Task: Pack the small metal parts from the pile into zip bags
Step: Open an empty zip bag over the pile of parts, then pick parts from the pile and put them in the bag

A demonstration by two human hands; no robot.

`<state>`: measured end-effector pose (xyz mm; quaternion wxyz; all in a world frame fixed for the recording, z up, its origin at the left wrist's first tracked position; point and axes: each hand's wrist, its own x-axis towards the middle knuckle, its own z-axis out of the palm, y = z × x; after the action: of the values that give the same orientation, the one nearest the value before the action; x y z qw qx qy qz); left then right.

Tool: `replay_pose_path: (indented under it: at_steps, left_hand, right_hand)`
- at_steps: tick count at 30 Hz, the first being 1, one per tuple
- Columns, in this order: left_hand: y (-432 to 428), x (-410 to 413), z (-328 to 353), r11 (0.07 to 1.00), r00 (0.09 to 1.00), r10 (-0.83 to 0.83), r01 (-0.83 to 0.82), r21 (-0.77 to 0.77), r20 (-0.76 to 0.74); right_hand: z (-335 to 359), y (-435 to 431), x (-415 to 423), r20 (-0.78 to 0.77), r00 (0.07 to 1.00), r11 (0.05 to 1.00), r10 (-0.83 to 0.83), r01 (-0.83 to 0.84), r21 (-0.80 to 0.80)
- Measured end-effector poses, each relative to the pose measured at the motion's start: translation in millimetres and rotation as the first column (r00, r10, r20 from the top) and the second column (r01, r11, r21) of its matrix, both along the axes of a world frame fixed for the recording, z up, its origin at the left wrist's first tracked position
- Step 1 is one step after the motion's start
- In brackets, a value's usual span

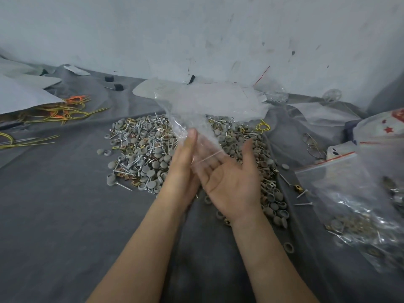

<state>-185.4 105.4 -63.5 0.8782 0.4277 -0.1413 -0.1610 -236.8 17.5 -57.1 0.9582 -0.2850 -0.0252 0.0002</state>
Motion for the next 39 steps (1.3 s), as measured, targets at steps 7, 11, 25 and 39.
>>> replay_pose_path:
  at_steps: [7, 11, 25, 39]
  left_hand:
    - [-13.5, -7.6, -9.2, 0.988, 0.963, -0.149, 0.138, -0.063, -0.223]
    - [-4.0, -2.4, -12.2, 0.978, 0.972, -0.147, 0.115, -0.176, -0.183]
    - [17.5, 13.7, -6.1, 0.935, 0.958, 0.171, -0.231, -0.269, -0.230]
    - [-7.2, -6.1, 3.6, 0.922, 0.918, 0.359, -0.377, 0.088, 0.169]
  right_hand:
    - [3.2, 3.9, 6.9, 0.066, 0.998, 0.999, -0.002, -0.001, 0.049]
    - [4.2, 4.2, 13.4, -0.005, 0.994, 0.992, 0.109, -0.109, -0.060]
    - [-10.2, -8.3, 21.9, 0.424, 0.815, -0.057, -0.395, 0.439, -0.897]
    - [-13.2, 0.5, 29.4, -0.061, 0.911, 0.632, -0.408, 0.234, -0.739]
